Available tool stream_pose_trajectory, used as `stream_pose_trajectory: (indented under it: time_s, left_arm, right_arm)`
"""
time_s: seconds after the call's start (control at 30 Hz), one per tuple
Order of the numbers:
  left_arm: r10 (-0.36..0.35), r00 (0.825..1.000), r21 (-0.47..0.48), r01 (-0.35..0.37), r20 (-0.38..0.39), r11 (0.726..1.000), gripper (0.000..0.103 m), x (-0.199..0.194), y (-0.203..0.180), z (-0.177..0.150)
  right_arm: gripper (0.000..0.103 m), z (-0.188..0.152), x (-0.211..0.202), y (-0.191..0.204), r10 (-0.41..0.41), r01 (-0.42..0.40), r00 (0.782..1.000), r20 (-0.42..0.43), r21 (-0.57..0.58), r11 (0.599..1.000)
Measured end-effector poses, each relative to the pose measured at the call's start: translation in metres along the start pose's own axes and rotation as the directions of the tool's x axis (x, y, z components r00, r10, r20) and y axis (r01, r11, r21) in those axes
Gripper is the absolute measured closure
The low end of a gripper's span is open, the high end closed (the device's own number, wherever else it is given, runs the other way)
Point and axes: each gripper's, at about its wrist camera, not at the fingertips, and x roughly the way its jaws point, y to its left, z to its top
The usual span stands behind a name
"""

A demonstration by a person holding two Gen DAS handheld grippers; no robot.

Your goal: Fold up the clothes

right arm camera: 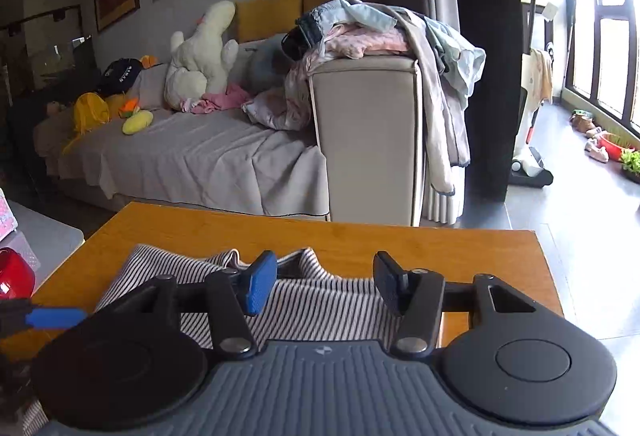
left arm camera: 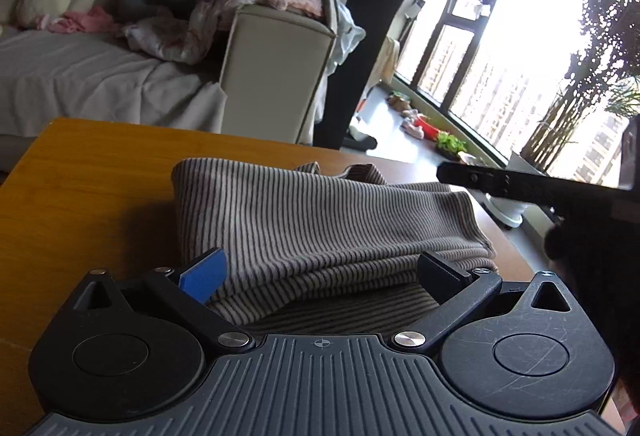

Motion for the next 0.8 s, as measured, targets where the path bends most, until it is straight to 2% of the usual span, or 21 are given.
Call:
stream_pose_trajectory:
  time_s: [0.17, 0.23, 0.27, 0.3, 0.33, 0.43, 0.53, 0.6, 0.7, 0.8]
  left_arm:
    - [-0.006, 0.999, -0.053, 0.004, -0.051, 0.999, 0.0, -0.014, 0.017, -0.005]
    - [0.021, 0.999, -0.091, -0.025, -0.043, 0.996, 0.0, -0.02, 0.029, -0.005]
    - [0.023, 0.999, -0.11, -0.028, -0.039, 0.994, 0.0, -0.023, 0.034, -0.003]
    - [0.022, 0.999, -0.126, -0.026, -0.036, 0.992, 0.0, -0.026, 0.039, -0.002]
    - [0.021, 0.999, -0.138, -0.025, -0.032, 0.99, 0.0, -0.03, 0.043, 0.001]
    - [0.02, 1.0, -0.142, -0.02, -0.007, 0.99, 0.0, -0.041, 0.045, 0.01]
    - [0.0, 0.999, -0.139, 0.005, 0.036, 0.99, 0.0, -0.052, 0.041, 0.019]
    - [-0.019, 0.997, -0.137, 0.028, 0.069, 0.99, 0.0, -0.061, 0.035, 0.023]
    - [-0.032, 0.994, -0.124, 0.045, 0.101, 0.991, 0.0, -0.076, 0.023, 0.024]
    - [-0.031, 0.994, -0.111, 0.043, 0.106, 0.993, 0.0, -0.088, 0.01, 0.02]
  right_arm:
    - [0.047, 0.005, 0.078, 0.007, -0.035, 0.036, 0.989, -0.143, 0.002, 0.999]
    - [0.075, -0.001, 0.098, 0.01, -0.055, 0.054, 0.981, -0.186, -0.009, 0.998]
    - [0.078, -0.001, 0.095, 0.012, -0.06, 0.057, 0.982, -0.177, -0.02, 0.998]
    - [0.088, -0.001, 0.092, 0.015, -0.064, 0.06, 0.984, -0.168, -0.03, 0.998]
    - [0.097, 0.001, 0.08, 0.015, -0.035, 0.034, 0.988, -0.15, -0.011, 0.999]
    - [0.097, 0.012, 0.025, 0.015, 0.051, -0.048, 0.997, -0.063, 0.052, 0.998]
    - [0.098, 0.006, -0.045, 0.021, 0.135, -0.135, 0.991, 0.006, 0.048, 0.99]
    - [0.098, -0.013, -0.089, 0.031, 0.173, -0.174, 0.985, 0.01, 0.015, 0.985]
    - [0.098, -0.051, -0.129, 0.045, 0.209, -0.209, 0.977, -0.041, -0.015, 0.978]
    - [0.097, -0.094, -0.154, 0.061, 0.188, -0.197, 0.976, -0.11, -0.073, 0.978]
